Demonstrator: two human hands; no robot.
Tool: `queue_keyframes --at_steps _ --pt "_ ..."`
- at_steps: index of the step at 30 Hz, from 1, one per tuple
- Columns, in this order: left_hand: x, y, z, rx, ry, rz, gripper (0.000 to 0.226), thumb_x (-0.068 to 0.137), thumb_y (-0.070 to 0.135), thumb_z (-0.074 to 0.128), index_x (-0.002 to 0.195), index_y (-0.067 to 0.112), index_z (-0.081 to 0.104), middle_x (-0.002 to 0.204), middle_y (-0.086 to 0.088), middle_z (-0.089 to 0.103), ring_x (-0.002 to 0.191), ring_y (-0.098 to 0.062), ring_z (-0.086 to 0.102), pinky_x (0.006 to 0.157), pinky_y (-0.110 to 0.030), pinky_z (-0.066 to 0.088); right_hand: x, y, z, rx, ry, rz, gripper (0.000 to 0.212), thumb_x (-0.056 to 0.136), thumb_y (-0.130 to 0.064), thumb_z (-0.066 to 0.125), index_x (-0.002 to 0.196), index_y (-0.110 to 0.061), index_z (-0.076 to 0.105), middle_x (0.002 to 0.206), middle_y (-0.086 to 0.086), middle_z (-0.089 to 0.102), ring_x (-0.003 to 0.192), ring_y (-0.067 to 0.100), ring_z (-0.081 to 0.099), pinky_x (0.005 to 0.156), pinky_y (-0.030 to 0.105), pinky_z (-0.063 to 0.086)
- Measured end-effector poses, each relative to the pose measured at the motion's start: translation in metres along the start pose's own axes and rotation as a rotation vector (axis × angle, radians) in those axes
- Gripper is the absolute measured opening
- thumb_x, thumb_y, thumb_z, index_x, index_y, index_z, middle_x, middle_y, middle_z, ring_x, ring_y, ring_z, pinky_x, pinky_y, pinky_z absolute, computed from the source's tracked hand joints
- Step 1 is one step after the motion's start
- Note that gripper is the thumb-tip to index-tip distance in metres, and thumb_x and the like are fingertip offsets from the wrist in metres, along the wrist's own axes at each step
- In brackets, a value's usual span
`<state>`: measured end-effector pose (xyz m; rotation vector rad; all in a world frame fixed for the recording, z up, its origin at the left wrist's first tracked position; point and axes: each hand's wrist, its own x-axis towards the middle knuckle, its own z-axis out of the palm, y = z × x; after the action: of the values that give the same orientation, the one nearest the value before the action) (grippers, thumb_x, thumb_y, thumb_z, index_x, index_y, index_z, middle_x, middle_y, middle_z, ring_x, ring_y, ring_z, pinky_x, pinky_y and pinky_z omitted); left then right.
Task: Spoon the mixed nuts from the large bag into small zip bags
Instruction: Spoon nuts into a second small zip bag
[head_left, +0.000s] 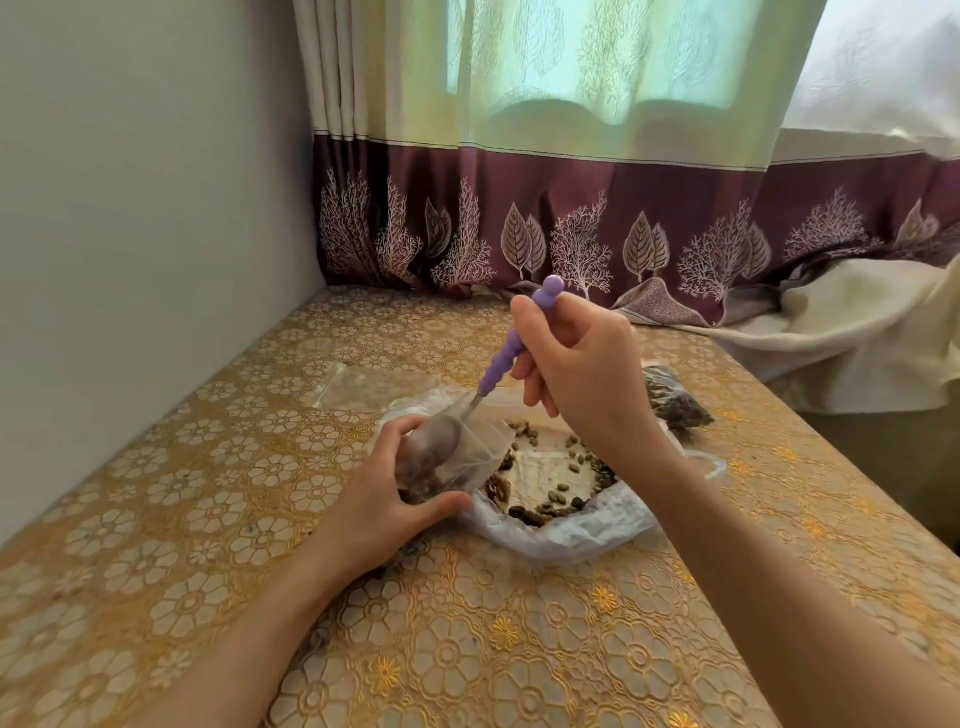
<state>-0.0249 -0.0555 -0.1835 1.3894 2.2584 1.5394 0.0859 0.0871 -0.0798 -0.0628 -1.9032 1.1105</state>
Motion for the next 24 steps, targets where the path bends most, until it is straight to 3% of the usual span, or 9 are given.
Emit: queue_keyframes --at_steps 6,9,14,20,24 --pt "0.002 -0.001 0.001 -0.003 0.011 0.024 0.067 0.054 0.059 0.071 0.110 0.050 0.034 0.109 0.019 0.051 0.095 0.016 0.053 0.072 -0.001 0.042 -0.002 0.007 -0.016 0.022 0.125 -0.007 0.036 0.096 -0.014 0.049 0.066 0.005 0.055 0.052 0.000 0.066 0.036 0.015 0.048 0.038 0.015 0.035" --pt "0.001 -0.002 0.001 -0.003 0.021 0.027 0.066 0.055 0.058 0.071 0.110 0.050 0.036 0.107 0.019 0.052 0.092 0.015 0.054 0.071 -0.002 0.043 -0.009 0.016 -0.028 0.125 0.271 0.041 0.035 0.096 -0.012 0.048 0.064 -0.003 0.057 0.055 0.007 0.067 0.036 0.011 0.047 0.037 0.016 0.035" --pt "0.002 -0.004 0.001 -0.020 0.069 0.009 0.062 0.056 0.056 0.071 0.108 0.052 0.037 0.104 0.020 0.055 0.088 0.015 0.057 0.067 -0.002 0.044 -0.023 0.038 -0.048 0.199 0.477 0.176 0.035 0.098 -0.013 0.045 0.065 -0.012 0.055 0.054 0.003 0.066 0.038 0.009 0.047 0.037 0.017 0.037" --pt "0.000 -0.005 -0.003 0.004 0.123 -0.020 0.069 0.057 0.060 0.065 0.116 0.044 0.034 0.104 0.026 0.049 0.088 0.024 0.051 0.067 0.003 0.040 -0.043 0.061 -0.057 0.022 0.302 0.326 0.034 0.098 -0.017 0.047 0.067 -0.009 0.058 0.054 0.001 0.066 0.041 0.008 0.052 0.039 0.015 0.039" --pt "0.001 -0.007 -0.005 0.013 0.139 -0.035 0.073 0.061 0.056 0.066 0.124 0.031 0.038 0.100 0.021 0.056 0.085 0.012 0.059 0.067 -0.009 0.047 -0.047 0.067 -0.056 0.007 0.219 0.386 0.036 0.098 -0.021 0.047 0.070 -0.003 0.060 0.064 0.012 0.071 0.042 0.013 0.051 0.039 0.016 0.038"
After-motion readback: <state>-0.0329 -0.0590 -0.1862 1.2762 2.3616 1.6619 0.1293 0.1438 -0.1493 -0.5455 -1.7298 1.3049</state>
